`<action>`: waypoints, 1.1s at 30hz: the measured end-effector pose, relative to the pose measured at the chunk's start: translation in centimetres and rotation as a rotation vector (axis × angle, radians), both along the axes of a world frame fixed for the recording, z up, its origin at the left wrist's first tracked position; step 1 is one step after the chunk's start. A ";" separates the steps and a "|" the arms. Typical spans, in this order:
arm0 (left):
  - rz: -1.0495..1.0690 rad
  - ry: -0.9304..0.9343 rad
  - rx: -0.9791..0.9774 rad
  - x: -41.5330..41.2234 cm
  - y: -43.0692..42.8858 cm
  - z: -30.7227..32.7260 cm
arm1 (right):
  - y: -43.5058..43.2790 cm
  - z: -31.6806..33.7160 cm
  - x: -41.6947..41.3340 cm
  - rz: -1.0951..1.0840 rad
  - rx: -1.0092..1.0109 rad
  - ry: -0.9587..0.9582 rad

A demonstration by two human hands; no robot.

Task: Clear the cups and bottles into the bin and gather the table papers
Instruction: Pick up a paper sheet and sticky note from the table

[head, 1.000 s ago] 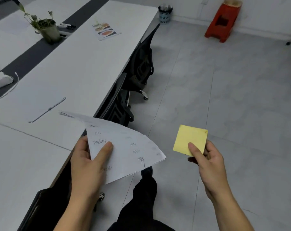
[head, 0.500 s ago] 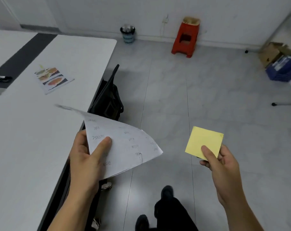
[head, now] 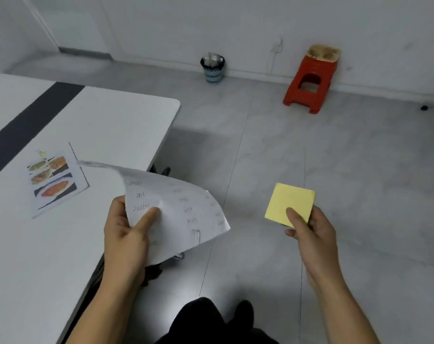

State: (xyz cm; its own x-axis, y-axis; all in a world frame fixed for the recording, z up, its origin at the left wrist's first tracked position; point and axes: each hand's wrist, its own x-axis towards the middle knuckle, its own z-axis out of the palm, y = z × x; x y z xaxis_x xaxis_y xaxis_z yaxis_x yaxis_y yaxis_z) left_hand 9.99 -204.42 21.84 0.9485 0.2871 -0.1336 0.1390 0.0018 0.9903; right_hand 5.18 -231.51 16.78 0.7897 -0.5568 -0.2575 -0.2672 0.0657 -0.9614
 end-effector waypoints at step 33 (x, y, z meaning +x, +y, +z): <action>0.711 0.129 0.058 76.1 -10.9 -1.7 | -6.9 -2.2 94.1 0.719 0.056 0.038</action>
